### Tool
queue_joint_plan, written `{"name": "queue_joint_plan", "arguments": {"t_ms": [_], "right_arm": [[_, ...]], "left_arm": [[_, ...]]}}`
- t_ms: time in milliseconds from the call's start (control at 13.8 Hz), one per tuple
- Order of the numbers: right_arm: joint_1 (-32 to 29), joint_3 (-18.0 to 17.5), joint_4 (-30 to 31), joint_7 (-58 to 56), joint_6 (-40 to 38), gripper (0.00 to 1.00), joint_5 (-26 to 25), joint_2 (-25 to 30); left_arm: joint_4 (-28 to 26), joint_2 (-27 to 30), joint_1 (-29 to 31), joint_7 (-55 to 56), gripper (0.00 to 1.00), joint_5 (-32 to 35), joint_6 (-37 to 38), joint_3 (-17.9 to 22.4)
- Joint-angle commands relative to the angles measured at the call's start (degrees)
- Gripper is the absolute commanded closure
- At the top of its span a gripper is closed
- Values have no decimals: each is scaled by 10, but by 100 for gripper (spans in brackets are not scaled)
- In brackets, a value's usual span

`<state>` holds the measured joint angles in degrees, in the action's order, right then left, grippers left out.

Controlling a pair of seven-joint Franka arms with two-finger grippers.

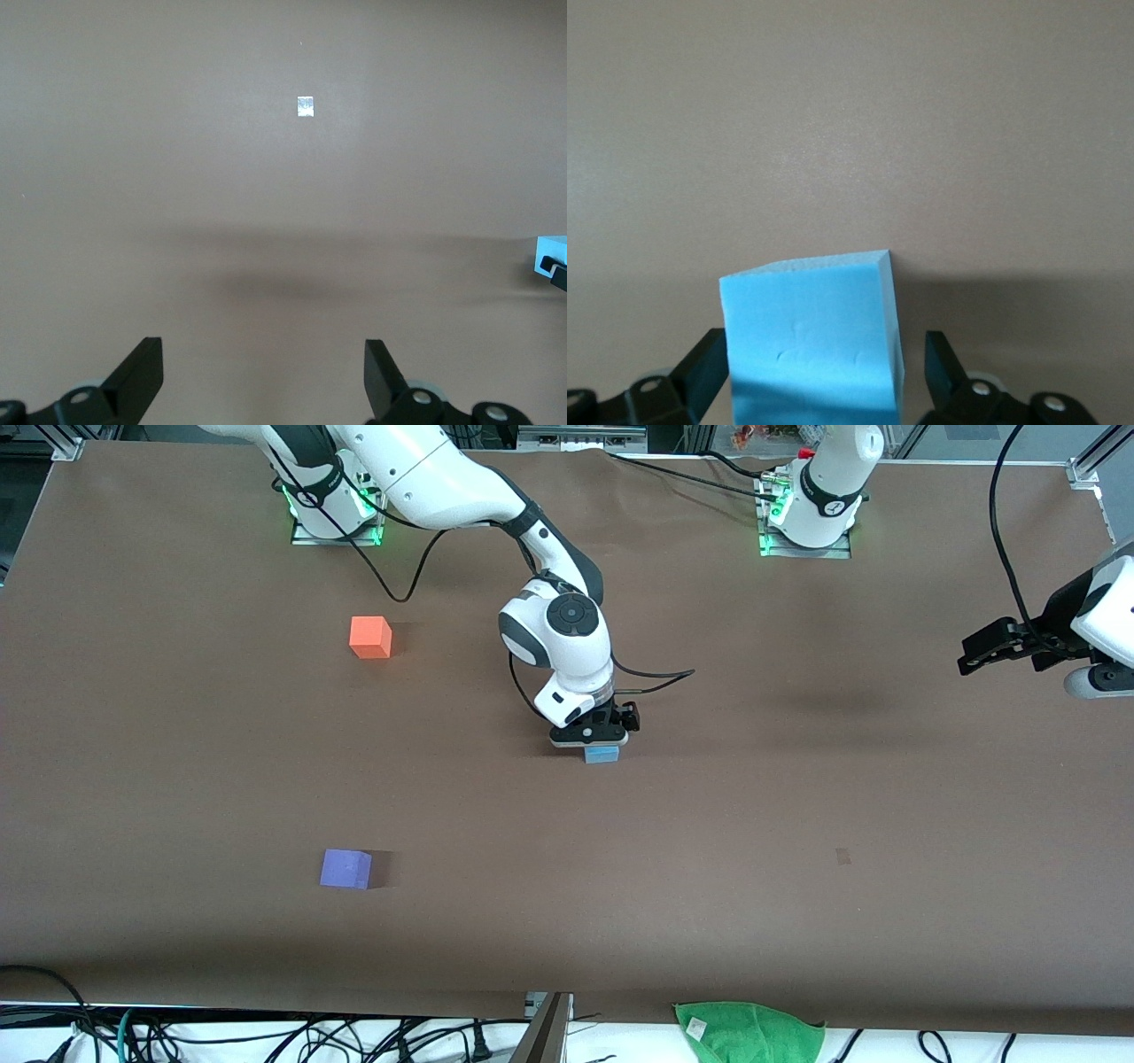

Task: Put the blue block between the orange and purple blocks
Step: 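Close the right gripper on the light blue block and lift it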

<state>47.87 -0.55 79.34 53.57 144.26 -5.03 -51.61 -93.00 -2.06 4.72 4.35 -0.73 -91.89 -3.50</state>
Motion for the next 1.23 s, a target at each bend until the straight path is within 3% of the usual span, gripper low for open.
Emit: {"name": "queue_joint_plan", "arguments": {"t_ms": [0, 72, 290, 580, 1014, 1159], "right_arm": [[7, 6, -16, 11, 15, 33, -11, -14], [7, 6, -16, 11, 18, 46, -11, -15], [6, 6, -16, 9, 21, 74, -11, -14], [2, 9, -23, 2, -11, 75, -9, 5], [-47, 11, -21, -53, -224, 74, -2, 121], [-81, 12, -10, -108, -270, 74, 34, 156]], "left_arm": [[6, -1, 4, 6, 0, 4, 2, -1], [6, -1, 4, 6, 0, 4, 2, -1], [6, -1, 6, 6, 0, 5, 2, 0], [6, -1, 6, 6, 0, 13, 2, 0], [6, -1, 6, 5, 0, 14, 2, 0], [7, -1, 14, 5, 0, 14, 2, 2]]}}
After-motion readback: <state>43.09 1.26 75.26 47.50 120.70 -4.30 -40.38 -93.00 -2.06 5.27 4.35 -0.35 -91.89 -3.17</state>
